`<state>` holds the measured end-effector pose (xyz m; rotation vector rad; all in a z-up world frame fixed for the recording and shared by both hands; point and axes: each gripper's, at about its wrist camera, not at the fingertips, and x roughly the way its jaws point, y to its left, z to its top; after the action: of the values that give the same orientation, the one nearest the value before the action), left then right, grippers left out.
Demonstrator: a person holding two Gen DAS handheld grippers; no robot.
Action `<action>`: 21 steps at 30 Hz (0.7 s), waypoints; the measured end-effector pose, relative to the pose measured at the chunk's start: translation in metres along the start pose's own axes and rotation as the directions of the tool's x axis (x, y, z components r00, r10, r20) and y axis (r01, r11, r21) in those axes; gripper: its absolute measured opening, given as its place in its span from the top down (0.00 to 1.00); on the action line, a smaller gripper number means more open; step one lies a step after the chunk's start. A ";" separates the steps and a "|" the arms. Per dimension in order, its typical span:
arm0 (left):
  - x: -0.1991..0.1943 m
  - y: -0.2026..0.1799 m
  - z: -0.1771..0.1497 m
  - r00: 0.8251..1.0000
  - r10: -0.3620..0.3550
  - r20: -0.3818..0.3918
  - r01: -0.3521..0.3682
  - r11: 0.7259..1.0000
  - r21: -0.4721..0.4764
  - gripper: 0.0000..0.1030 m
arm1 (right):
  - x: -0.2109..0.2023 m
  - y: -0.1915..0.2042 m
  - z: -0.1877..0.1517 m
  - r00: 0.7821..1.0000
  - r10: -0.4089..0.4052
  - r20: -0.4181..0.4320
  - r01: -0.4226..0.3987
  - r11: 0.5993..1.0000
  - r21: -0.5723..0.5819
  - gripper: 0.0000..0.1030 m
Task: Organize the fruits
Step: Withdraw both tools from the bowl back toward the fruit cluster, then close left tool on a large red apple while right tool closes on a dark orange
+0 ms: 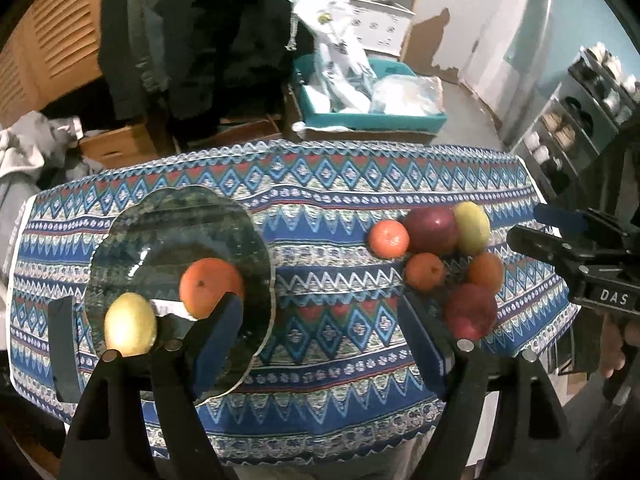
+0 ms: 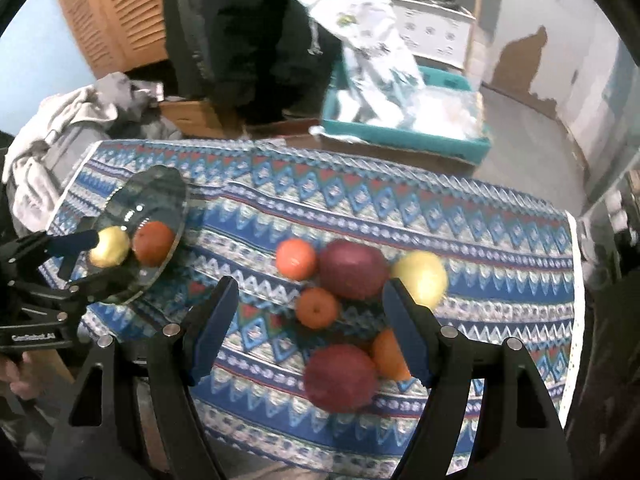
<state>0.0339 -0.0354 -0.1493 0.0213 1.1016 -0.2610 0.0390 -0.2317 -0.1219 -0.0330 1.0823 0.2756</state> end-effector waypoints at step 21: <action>0.053 -0.059 0.016 0.996 0.030 -0.078 -0.022 0.995 0.101 0.16 | 0.053 -0.091 -0.048 0.985 -0.044 -0.166 0.070 0.985 0.155 0.27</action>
<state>0.0574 -0.1056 -0.1820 0.1363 1.1660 -0.2934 0.0422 -0.3163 -0.2010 0.0579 1.2606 0.1346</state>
